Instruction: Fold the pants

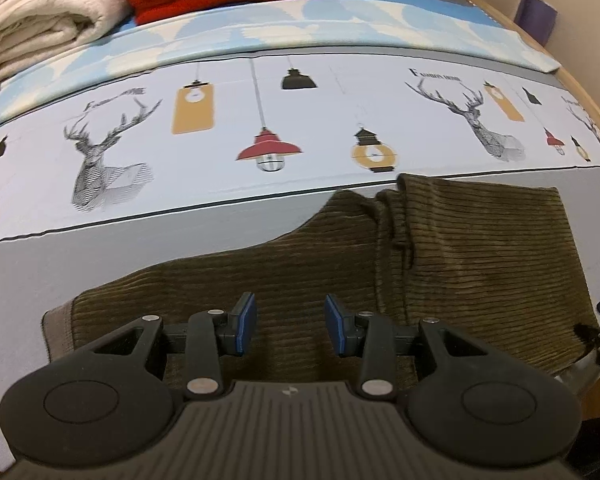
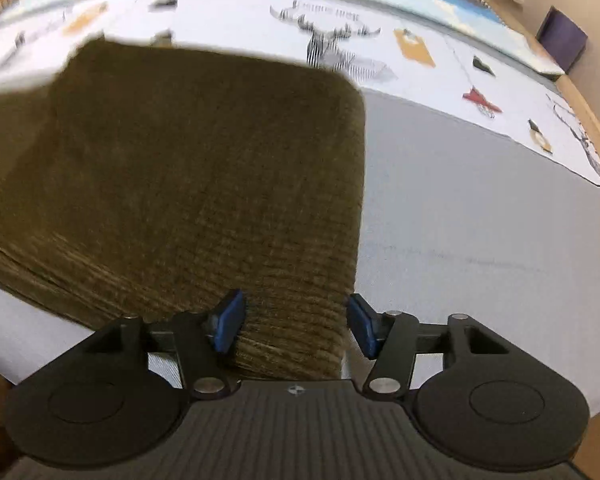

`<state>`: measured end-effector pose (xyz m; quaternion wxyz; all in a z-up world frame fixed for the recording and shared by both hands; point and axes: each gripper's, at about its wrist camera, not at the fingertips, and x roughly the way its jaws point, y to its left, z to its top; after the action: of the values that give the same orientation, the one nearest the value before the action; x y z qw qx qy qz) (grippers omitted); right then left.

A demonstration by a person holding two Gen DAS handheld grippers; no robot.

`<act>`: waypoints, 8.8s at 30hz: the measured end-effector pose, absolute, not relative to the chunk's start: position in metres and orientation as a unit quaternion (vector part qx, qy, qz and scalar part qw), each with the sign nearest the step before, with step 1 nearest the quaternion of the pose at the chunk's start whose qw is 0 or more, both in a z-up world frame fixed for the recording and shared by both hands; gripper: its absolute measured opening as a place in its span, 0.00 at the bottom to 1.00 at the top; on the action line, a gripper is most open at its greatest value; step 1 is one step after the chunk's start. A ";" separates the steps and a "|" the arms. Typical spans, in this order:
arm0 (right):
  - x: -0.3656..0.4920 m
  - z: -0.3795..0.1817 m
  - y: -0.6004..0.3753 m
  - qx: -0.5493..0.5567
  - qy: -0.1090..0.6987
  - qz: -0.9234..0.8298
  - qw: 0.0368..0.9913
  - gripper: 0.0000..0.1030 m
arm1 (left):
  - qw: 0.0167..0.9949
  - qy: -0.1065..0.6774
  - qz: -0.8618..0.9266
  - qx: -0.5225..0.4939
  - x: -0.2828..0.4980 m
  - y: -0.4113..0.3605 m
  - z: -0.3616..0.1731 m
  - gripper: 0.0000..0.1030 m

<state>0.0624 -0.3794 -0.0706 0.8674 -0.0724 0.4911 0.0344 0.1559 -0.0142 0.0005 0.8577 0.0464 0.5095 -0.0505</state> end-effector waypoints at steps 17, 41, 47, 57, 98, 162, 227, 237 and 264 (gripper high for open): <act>0.063 -0.084 -0.385 -0.098 0.502 0.024 0.859 0.57 | 0.853 0.515 -0.077 0.040 0.184 -0.059 -0.017 0.40; 0.080 -0.092 -0.393 -0.080 0.506 0.023 0.859 0.61 | 0.845 0.526 -0.099 0.010 0.227 -0.082 -0.072 0.35; 0.078 -0.073 -0.388 -0.082 0.471 0.011 0.878 0.58 | 0.842 0.496 -0.204 0.061 0.175 -0.092 -0.044 0.33; 0.078 -0.074 -0.383 -0.079 0.475 -0.012 0.876 0.58 | 0.799 0.491 -0.295 0.181 0.105 -0.099 -0.056 0.34; 0.050 -0.024 -0.239 -0.032 0.354 0.105 0.929 0.58 | 0.877 0.417 -0.069 -0.227 0.009 0.160 -0.020 0.26; 0.049 -0.047 -0.462 0.226 0.377 -0.101 0.893 0.56 | 0.918 0.336 -0.191 0.088 0.059 -0.293 0.034 0.25; 0.093 0.000 -0.407 0.024 0.371 0.109 0.922 0.47 | 0.899 0.379 -0.205 0.080 0.126 -0.110 0.023 0.39; 0.150 -0.041 -0.397 -0.035 0.452 0.111 0.885 0.47 | 0.868 0.429 -0.243 0.064 0.203 -0.123 -0.032 0.32; 0.129 -0.033 -0.436 0.085 0.465 0.057 0.880 0.81 | 0.880 0.448 -0.146 0.060 0.184 -0.102 -0.015 0.43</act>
<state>0.1288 -0.4355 -0.0328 0.8795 0.0854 0.4647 0.0568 0.1836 -0.1025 -0.0153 0.8801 0.0599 0.4477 -0.1463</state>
